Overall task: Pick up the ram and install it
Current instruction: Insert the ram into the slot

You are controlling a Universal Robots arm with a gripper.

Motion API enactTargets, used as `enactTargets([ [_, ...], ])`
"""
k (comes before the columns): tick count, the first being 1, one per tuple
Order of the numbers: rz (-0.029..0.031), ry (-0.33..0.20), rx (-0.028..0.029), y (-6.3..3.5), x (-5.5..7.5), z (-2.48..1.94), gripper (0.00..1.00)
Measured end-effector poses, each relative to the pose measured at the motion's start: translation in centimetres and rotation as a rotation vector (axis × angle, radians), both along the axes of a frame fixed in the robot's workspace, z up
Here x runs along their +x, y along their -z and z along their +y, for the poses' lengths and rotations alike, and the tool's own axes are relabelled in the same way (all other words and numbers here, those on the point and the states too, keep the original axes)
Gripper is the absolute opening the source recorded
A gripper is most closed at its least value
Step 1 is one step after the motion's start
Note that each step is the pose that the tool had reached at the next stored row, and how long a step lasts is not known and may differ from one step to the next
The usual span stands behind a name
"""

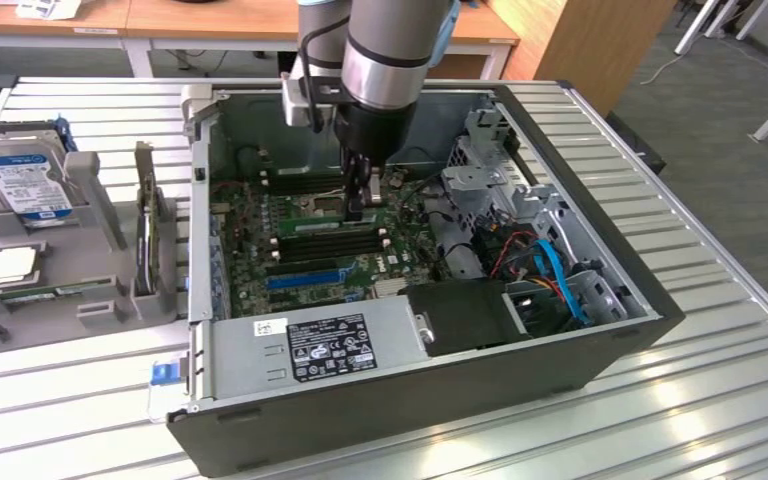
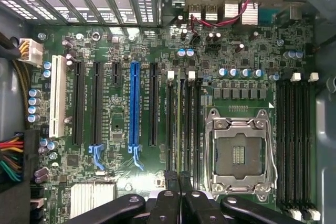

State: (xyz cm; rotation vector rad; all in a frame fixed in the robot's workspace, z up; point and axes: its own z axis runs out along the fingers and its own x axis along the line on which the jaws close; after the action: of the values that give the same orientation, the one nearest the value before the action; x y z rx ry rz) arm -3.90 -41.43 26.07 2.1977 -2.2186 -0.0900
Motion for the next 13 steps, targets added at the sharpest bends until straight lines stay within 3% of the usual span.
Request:
enactTargets([
  [13, 0.0001, 0.000, -0.0002, 0.57, 0.00, 0.00, 0.12],
])
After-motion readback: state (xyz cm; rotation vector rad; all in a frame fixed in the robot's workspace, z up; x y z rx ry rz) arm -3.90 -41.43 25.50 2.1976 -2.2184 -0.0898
